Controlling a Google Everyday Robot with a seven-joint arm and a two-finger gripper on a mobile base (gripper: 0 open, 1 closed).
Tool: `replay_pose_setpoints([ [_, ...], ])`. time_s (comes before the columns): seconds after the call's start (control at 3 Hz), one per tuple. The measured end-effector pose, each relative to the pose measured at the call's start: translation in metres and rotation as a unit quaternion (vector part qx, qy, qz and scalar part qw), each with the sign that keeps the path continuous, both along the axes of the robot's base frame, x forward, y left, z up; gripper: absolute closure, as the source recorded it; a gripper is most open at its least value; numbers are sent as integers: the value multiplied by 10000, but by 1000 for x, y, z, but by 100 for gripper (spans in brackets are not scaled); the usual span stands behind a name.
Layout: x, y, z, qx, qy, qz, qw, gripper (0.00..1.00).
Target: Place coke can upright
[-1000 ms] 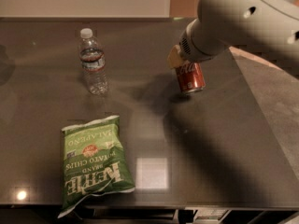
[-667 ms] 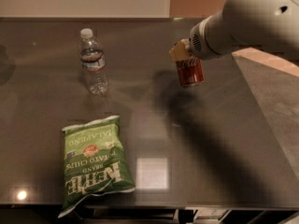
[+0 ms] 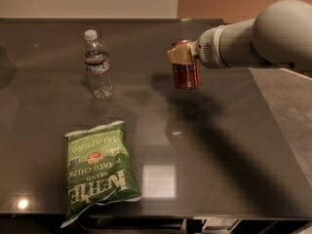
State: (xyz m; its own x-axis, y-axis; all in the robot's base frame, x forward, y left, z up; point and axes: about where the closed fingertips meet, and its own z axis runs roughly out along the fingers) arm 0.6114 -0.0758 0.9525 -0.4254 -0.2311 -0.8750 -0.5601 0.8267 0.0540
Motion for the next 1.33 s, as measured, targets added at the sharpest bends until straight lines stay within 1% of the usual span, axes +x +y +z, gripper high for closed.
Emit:
replay_pose_setpoints([
  [0.33,-7,7,-8,85,-430,361,9984,100],
  [0.67,-9,3,-17,-94,-944,630,9935,100],
  [1.0,-9,-5,-21,-287,-1447,922,9848,100],
  [1.33,-7,-14,-21,-261,-1781,1148,9769,100],
])
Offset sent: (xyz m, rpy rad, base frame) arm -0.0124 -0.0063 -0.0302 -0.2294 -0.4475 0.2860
